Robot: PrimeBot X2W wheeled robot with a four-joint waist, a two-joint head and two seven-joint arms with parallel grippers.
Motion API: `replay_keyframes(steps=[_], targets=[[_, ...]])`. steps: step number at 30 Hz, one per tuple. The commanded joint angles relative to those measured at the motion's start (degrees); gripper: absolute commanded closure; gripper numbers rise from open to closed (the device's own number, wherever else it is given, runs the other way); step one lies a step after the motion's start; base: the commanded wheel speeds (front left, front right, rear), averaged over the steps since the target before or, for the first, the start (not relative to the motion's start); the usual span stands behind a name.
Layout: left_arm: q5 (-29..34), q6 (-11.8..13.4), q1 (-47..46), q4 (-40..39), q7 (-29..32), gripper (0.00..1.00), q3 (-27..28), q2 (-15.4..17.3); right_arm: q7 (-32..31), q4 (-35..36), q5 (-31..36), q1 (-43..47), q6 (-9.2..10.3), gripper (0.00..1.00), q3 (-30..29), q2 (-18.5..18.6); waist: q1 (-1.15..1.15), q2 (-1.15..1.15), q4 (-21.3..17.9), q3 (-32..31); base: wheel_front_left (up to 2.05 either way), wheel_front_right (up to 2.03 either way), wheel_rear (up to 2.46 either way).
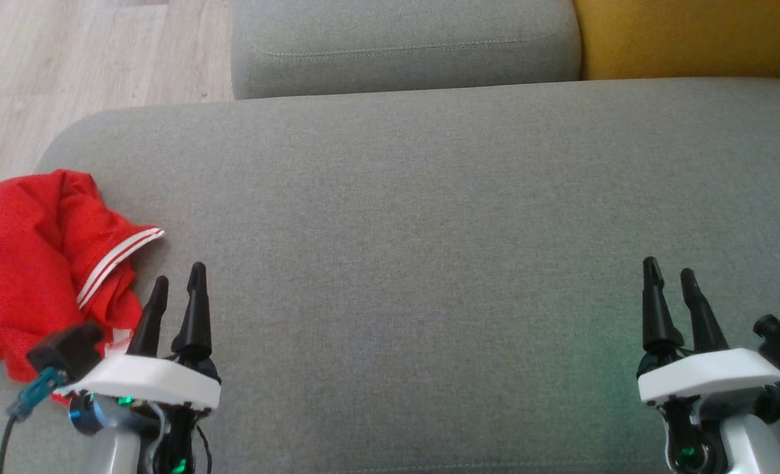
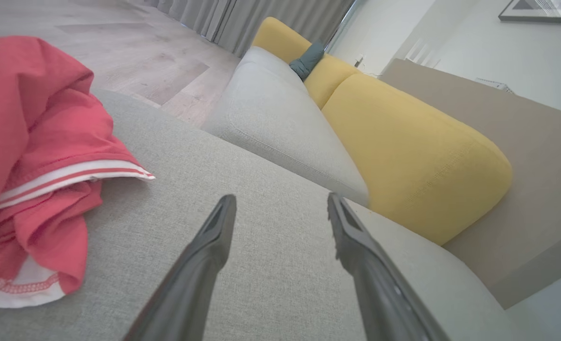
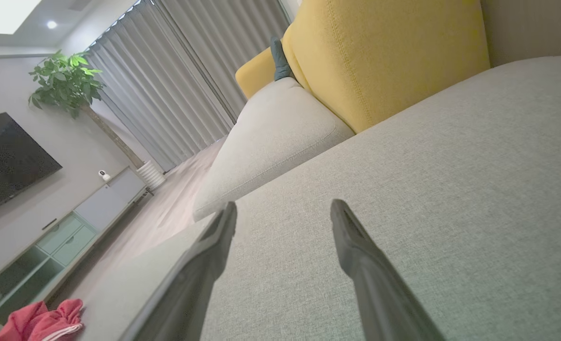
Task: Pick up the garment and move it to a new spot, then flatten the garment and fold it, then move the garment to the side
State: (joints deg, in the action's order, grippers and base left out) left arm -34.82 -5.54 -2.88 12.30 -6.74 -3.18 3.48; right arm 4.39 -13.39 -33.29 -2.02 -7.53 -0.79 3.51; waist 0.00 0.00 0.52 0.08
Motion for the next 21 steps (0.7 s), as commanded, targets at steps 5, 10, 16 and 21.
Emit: replay_keyframes(steps=[5,10,16,21], targets=[[5.3,0.5,-2.8,-2.5,-1.6,0.0,0.1,1.5,1.2,2.4,5.6,-2.9,0.03,0.0,1.3,0.6,0.0,0.0,0.1,0.0,0.0,0.0,0.0],[8.9,0.8,-2.8,-2.3,-2.4,0.0,-0.6,1.6,1.7,2.3,9.4,-2.9,0.03,0.0,1.5,0.5,0.0,0.0,0.3,0.0,0.0,0.0,0.0],[13.2,1.3,-2.9,-1.9,-3.5,0.0,-1.3,1.9,2.3,2.0,14.0,-3.0,0.03,0.0,1.9,0.2,0.0,0.0,0.3,-0.1,0.0,0.0,0.0],[16.0,1.6,-3.0,-1.7,-4.1,0.0,-1.7,2.1,2.6,1.8,17.0,-3.1,0.03,0.0,2.1,0.1,0.0,0.0,0.4,-0.1,0.0,0.0,0.0]])
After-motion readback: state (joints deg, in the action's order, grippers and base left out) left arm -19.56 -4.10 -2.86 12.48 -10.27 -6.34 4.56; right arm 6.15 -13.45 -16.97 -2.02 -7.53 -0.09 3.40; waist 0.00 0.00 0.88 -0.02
